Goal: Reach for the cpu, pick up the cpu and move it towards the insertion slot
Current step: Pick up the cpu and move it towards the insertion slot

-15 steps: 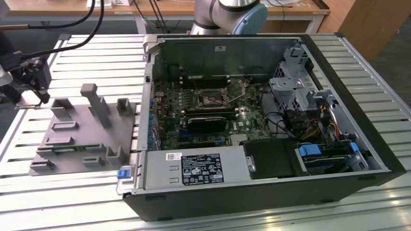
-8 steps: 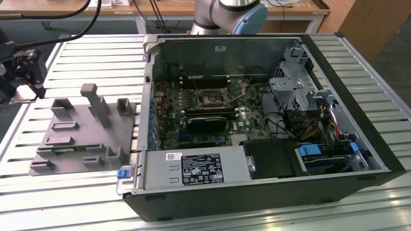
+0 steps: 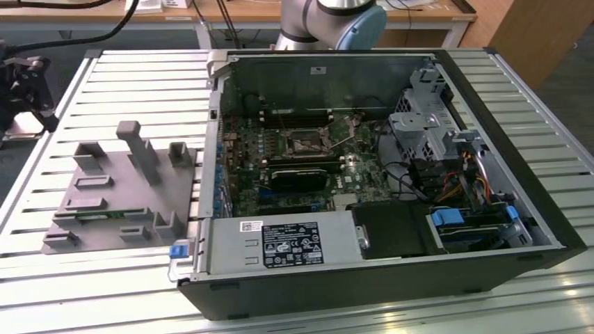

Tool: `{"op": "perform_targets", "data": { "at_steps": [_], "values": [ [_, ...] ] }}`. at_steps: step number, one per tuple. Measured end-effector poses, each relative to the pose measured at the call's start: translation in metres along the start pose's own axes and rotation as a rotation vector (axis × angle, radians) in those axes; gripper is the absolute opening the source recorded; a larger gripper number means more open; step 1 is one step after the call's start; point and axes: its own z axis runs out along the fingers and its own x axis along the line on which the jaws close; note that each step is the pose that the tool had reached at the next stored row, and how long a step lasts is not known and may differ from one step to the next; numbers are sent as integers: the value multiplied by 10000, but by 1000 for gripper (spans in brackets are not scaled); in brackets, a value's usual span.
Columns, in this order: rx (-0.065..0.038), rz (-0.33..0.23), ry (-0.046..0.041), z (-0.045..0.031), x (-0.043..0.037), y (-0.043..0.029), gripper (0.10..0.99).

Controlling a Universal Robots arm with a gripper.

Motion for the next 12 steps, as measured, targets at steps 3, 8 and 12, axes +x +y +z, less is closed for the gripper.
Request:
{"op": "perform_targets", "data": {
  "at_steps": [3, 8, 12],
  "values": [
    [0, -1, 0, -68, 0, 5, 545],
    [1, 0, 1, -202, 1, 15, 545],
    [0, 0, 0, -301, 1, 24, 545]
  ]
}}
